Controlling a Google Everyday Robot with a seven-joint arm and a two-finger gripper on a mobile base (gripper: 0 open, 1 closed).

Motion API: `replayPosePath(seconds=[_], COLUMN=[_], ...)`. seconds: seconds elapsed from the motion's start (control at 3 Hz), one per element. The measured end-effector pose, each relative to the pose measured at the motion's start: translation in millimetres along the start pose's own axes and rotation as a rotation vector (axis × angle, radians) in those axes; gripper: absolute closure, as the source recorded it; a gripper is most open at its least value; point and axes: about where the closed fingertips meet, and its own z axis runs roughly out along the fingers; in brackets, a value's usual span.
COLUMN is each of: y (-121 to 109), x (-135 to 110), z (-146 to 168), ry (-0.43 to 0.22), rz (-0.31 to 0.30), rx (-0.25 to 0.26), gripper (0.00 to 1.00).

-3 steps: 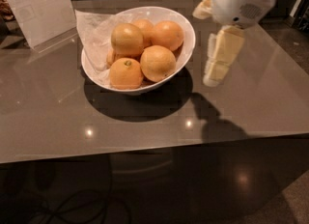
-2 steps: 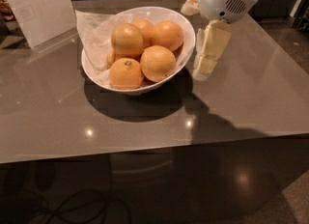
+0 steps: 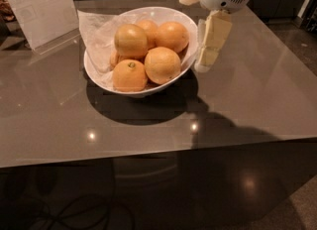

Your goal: Pick orange from white bowl

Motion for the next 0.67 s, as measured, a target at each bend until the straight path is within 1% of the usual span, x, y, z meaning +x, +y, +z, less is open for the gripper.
replayPosePath(seconds=[0.33,0.67], y=[-52.6,-52.6], x=[-9.7,-9.7], z=[1.2,1.3], ry=[0.023,0.023], rz=[-0.1,-0.1], rx=[0.025,0.026], gripper=[0.0,0.0])
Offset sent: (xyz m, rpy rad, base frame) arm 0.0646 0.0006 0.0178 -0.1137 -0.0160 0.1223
